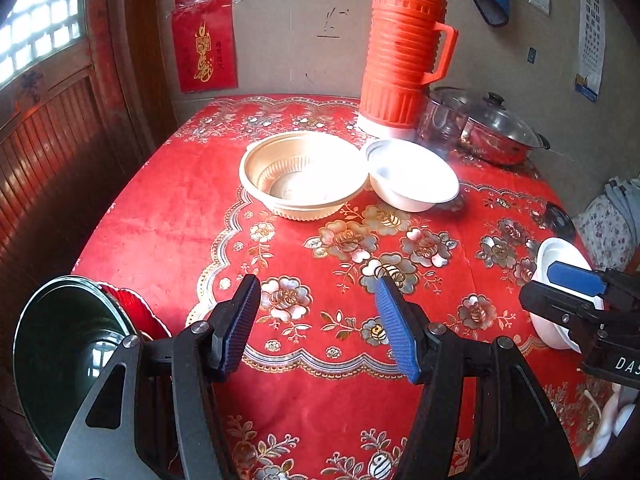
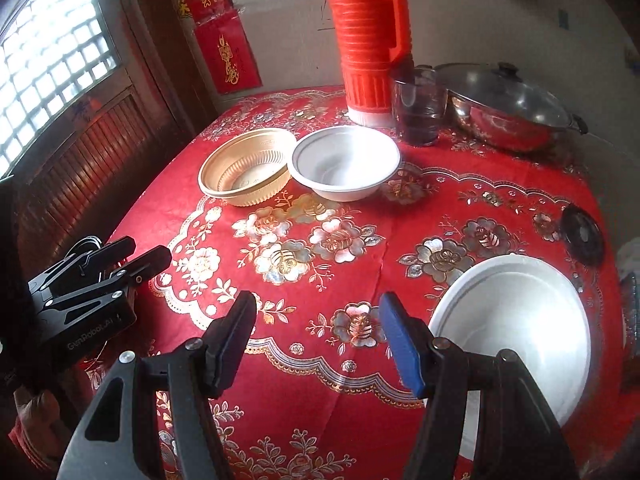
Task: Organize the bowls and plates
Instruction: 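Move both tools to the large white plate on the table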
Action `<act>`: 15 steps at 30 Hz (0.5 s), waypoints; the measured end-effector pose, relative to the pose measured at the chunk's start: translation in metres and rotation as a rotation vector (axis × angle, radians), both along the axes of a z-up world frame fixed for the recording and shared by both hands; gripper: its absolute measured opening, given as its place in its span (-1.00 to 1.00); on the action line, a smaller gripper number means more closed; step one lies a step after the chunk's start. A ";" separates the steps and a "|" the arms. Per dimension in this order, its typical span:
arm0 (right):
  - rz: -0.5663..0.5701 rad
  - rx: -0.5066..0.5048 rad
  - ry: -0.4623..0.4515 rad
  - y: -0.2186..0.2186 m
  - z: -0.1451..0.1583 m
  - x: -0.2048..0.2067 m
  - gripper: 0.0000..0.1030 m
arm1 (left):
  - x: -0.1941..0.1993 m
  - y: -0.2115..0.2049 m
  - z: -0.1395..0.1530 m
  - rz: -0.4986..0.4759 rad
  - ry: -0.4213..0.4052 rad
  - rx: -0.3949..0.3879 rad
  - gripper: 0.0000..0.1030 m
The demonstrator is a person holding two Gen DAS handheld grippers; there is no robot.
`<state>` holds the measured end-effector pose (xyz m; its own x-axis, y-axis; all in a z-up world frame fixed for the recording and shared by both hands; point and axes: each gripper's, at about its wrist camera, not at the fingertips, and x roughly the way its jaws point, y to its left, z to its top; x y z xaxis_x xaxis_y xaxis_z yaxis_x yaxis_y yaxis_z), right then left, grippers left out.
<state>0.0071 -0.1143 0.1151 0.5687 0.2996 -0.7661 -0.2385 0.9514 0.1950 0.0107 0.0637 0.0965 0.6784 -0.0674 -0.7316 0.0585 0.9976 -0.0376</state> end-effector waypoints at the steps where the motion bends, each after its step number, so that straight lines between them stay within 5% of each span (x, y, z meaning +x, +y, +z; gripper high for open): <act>1: -0.009 -0.002 -0.001 -0.005 0.001 0.001 0.24 | 0.002 -0.004 -0.001 -0.006 0.006 -0.003 0.17; 15: -0.179 -0.030 0.018 -0.106 -0.001 -0.008 0.26 | 0.012 -0.103 -0.008 -0.184 0.066 -0.016 0.17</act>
